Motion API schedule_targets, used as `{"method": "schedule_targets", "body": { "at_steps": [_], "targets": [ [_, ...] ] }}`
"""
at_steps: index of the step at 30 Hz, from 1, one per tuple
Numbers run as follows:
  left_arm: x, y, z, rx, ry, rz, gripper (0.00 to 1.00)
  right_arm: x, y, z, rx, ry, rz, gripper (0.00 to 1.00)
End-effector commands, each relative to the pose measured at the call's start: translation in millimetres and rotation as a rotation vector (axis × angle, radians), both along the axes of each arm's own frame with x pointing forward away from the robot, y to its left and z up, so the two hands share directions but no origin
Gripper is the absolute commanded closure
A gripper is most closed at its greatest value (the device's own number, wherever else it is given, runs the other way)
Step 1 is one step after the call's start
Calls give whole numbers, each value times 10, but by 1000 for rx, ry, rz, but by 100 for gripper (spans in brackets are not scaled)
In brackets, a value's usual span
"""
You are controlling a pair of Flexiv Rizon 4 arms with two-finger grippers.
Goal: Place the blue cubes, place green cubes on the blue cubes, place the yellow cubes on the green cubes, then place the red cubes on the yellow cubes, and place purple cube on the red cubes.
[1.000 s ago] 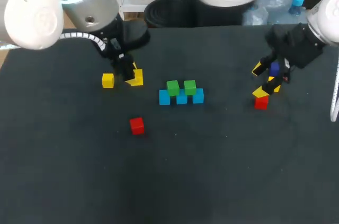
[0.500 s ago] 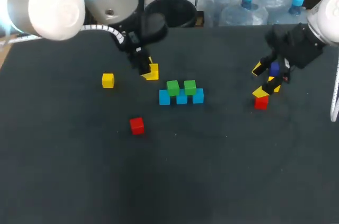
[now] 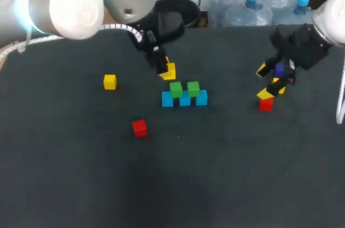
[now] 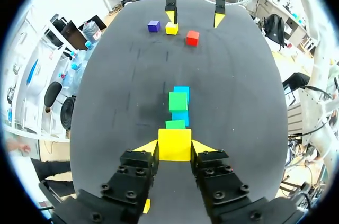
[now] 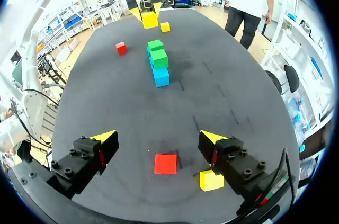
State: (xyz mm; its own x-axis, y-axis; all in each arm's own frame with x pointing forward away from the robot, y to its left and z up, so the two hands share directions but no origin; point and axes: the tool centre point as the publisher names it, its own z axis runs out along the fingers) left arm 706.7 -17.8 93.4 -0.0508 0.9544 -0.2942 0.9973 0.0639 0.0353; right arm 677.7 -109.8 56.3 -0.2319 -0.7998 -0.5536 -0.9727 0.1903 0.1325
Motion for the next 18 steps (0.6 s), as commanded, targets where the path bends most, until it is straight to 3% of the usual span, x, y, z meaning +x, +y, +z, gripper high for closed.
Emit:
{"method": "schedule_targets", "body": {
  "at_steps": [1, 18],
  "targets": [
    [52, -119, -2, 16, 6, 5, 100, 5, 0, -6, 2, 0, 1, 0],
    [-14, -300, -180, 10, 22, 6, 100, 5, 0, -6, 2, 0, 1, 0]
  ]
}}
